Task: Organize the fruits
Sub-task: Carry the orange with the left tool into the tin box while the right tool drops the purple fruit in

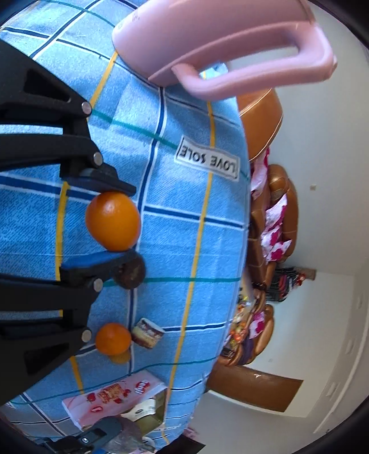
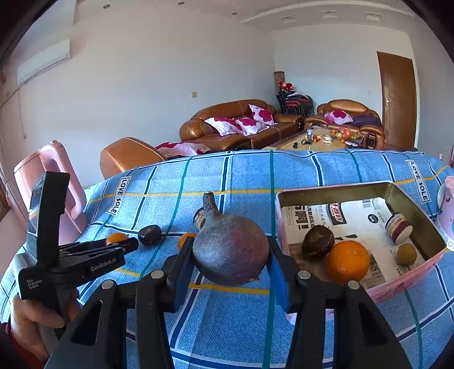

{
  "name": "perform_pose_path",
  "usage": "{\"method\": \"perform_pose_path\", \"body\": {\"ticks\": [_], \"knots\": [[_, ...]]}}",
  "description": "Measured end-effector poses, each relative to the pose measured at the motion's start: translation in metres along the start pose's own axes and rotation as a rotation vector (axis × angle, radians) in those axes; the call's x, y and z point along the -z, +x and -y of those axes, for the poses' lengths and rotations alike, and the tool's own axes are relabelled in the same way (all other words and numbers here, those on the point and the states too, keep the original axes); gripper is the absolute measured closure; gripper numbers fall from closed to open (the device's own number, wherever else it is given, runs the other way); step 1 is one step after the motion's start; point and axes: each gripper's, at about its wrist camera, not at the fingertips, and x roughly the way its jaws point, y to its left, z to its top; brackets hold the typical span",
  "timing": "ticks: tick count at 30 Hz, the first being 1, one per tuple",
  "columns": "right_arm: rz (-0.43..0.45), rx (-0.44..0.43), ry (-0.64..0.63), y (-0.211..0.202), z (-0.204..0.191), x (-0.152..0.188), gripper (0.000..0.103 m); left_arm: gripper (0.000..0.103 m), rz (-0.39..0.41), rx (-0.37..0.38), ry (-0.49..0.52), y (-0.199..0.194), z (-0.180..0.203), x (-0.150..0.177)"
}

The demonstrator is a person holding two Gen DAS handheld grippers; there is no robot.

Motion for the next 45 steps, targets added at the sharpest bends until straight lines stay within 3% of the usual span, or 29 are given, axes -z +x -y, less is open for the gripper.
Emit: {"method": "perform_pose_path", "body": {"ticks": [2,5,11,25,45], "knots": [[0.052,0.045,-0.039,-0.006,-0.002,-0.002,0.052,0.064,0.074,-0.028,-0.01,-0.01,-0.002,-0.001],[0.117,0.109,-0.09,-0.014,-0.005,-0.004,0.052,0.064,0.125,-0.055,0.003,-0.018,0.001,-0.001],[0.133,0.126,-0.121,-0.016,-0.008,-0.004,0.052,0.064,0.19,-0.101,0.055,-0.028,0.017,-0.006],[0.13,0.132,-0.134,-0.019,-0.01,-0.002,0.052,0.064,0.225,-0.125,0.097,-0.042,0.041,0.005],[0.123,0.154,-0.119,-0.032,0.016,0.002,0.052,0.064,0.229,-0.128,0.125,-0.052,0.073,0.018]]}}
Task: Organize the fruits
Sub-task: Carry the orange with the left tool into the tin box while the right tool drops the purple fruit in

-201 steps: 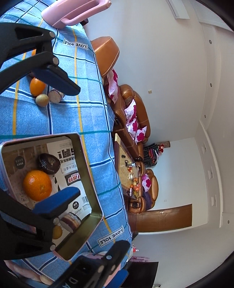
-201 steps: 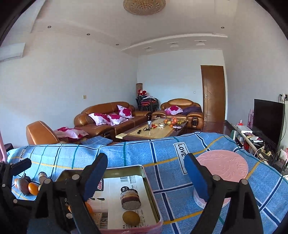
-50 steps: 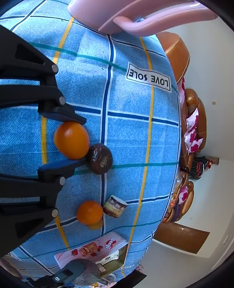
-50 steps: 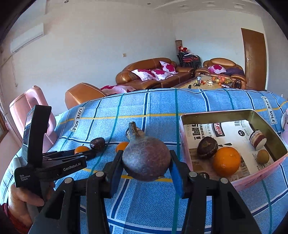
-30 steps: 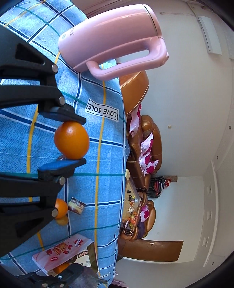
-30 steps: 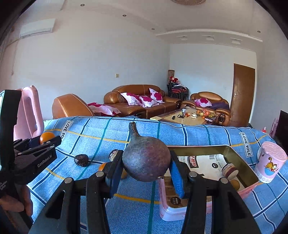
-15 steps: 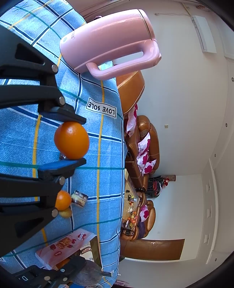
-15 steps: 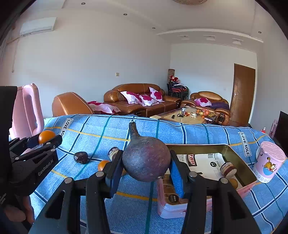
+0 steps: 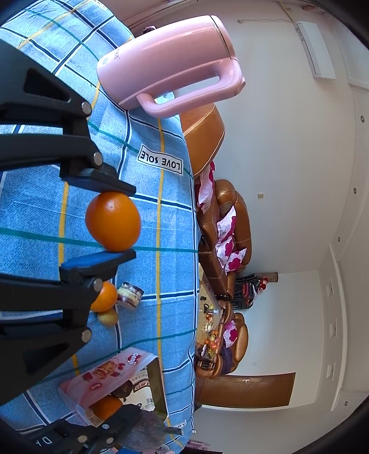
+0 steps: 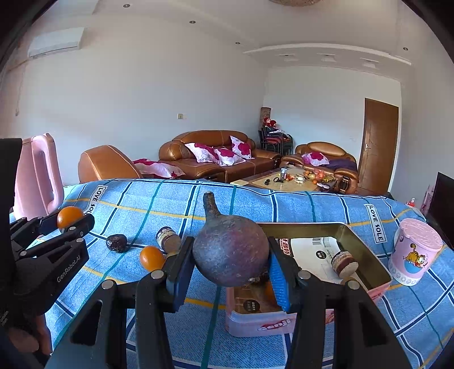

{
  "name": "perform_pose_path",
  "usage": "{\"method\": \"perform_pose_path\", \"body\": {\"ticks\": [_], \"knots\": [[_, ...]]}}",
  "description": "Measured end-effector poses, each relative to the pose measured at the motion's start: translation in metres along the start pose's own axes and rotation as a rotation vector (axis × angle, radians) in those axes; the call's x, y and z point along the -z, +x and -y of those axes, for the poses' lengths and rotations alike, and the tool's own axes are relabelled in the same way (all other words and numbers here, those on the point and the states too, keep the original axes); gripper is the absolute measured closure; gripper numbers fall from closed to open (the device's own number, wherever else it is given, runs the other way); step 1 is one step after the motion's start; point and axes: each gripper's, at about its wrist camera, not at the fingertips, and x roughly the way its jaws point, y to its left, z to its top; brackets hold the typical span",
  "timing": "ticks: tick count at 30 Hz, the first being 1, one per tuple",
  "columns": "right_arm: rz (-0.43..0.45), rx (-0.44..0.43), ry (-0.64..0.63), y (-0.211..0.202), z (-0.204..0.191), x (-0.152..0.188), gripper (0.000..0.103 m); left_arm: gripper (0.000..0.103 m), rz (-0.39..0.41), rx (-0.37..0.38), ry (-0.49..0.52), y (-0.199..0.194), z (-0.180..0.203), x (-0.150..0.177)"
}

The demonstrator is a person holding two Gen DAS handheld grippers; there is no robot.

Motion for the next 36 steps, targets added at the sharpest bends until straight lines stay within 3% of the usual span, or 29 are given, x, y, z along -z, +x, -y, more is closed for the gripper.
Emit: {"method": "perform_pose_path", "body": {"ticks": [36], "knots": [[-0.002,0.173,0.013,0.005,0.111,0.001,0.052,0.064,-0.016,0.155,0.072,-0.007,0.114,-0.008]]}}
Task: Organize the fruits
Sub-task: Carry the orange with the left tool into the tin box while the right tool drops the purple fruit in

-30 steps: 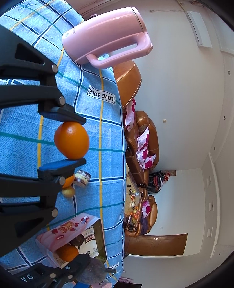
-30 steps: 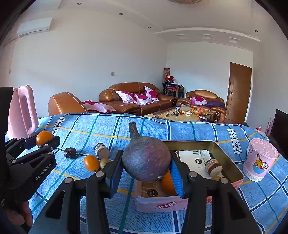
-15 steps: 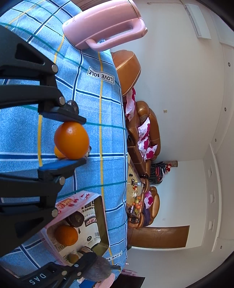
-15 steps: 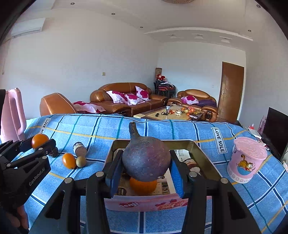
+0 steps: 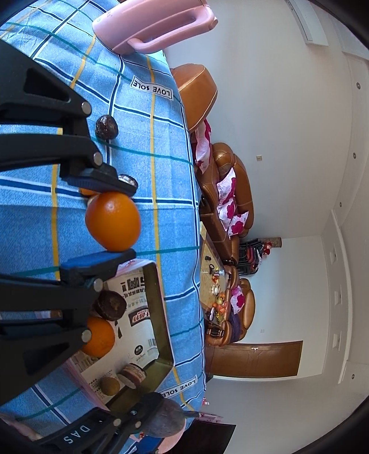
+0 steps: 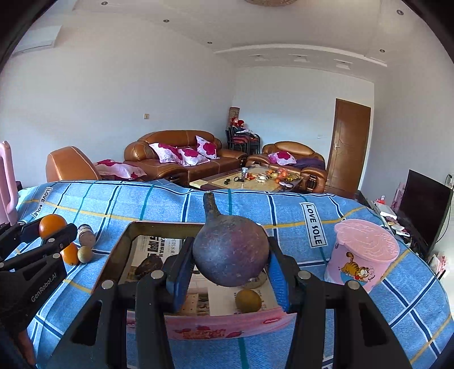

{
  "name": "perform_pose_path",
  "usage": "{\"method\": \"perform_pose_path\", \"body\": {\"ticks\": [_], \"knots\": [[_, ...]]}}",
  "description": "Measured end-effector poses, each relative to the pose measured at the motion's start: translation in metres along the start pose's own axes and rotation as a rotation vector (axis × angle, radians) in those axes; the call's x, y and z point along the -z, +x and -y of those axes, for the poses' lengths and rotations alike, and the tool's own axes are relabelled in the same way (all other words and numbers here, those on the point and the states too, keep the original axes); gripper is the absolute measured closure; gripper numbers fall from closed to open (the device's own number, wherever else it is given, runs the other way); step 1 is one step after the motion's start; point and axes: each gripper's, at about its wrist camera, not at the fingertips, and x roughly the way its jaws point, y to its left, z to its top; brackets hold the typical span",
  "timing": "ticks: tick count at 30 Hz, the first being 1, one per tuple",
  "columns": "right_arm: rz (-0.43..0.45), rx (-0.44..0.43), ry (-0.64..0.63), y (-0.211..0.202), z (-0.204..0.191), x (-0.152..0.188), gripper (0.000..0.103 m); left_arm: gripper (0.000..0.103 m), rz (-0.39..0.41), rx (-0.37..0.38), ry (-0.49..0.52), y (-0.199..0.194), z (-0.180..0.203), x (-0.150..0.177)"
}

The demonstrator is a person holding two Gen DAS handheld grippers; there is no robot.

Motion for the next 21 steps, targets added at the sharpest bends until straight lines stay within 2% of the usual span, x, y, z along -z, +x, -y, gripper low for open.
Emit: {"method": "perform_pose_path", "body": {"ticks": [15,21], "knots": [[-0.028,0.077,0.001,0.022,0.031,-0.005,0.052,0.064,-0.012,0.071,0.019,0.02,0.046,-0.013],[-0.072,0.071,0.018,0.036,0.039,-0.007,0.052,0.064,-0.034,0.11,0.03,0.033,0.064,-0.02]]}}
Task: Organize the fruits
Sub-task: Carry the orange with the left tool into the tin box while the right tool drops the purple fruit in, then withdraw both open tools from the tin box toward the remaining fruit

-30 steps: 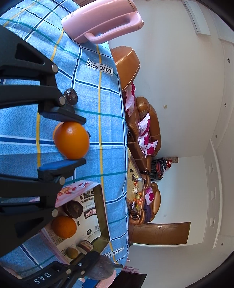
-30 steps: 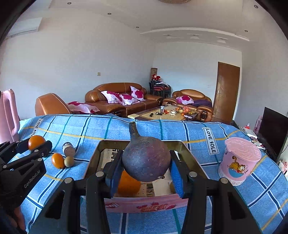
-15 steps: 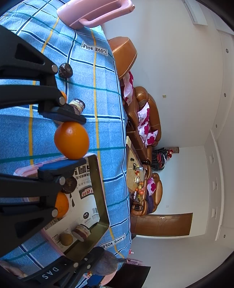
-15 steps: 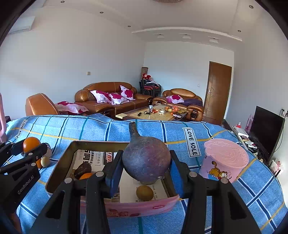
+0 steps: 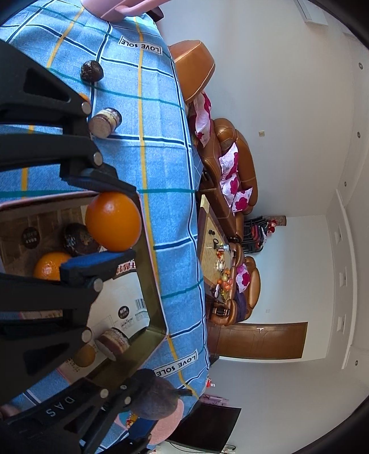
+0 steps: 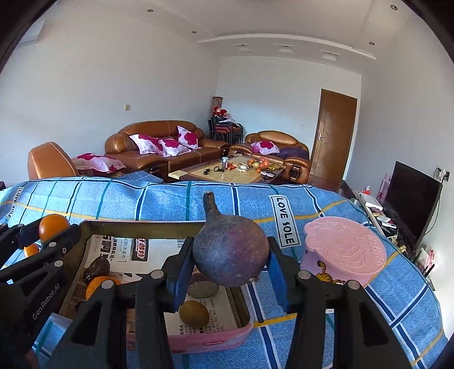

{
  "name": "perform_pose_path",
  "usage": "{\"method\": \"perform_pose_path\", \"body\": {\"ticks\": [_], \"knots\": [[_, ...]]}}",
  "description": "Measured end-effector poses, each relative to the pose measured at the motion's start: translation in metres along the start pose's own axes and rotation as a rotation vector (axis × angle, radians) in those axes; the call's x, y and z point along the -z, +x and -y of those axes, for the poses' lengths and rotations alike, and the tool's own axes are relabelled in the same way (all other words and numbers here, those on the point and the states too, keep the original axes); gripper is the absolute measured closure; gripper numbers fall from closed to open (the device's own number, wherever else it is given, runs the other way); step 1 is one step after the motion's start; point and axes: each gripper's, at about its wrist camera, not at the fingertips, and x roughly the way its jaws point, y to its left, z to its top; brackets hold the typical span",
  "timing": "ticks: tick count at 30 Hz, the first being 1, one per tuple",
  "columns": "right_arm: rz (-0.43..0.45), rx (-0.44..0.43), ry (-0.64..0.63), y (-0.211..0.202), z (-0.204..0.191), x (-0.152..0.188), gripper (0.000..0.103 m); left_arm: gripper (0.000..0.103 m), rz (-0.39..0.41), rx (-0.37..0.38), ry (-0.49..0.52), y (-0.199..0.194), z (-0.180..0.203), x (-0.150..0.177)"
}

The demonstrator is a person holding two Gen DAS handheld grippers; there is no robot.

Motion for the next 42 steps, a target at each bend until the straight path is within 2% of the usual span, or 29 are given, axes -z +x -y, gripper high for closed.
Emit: {"method": "perform_pose_path", "body": {"ticks": [6,20,28,31,34,37,40,42], "knots": [[-0.039,-0.027,-0.013,0.012,-0.002,-0.002,0.052,0.064,-0.057,0.035,0.0,0.018,0.006,-0.005],[-0.151,-0.197,-0.073,0.035,-0.017,0.0,0.051,0.064,-0.19,0.076,-0.033,0.046,0.004,-0.004],[-0.184,-0.266,-0.061,0.042,-0.018,0.001,0.051,0.061,-0.176,0.039,-0.036,0.043,0.003,-0.003],[-0.184,-0.297,-0.048,0.042,-0.016,0.0,0.051,0.051,-0.15,0.023,-0.047,0.037,-0.002,-0.003],[-0.165,-0.327,-0.034,0.039,-0.013,0.0,0.051,0.046,-0.116,0.01,-0.048,0.03,-0.004,-0.003],[-0.15,-0.335,-0.027,0.036,-0.012,0.0,0.051,0.025,-0.087,-0.055,-0.046,0.025,-0.005,-0.004],[-0.112,-0.339,-0.009,0.029,-0.007,0.0,0.05,0.013,-0.039,-0.059,-0.073,0.016,-0.011,-0.003],[-0.073,-0.332,0.006,0.022,-0.005,0.0,0.043,0.003,-0.006,-0.065,-0.095,0.01,-0.017,-0.003]]}}
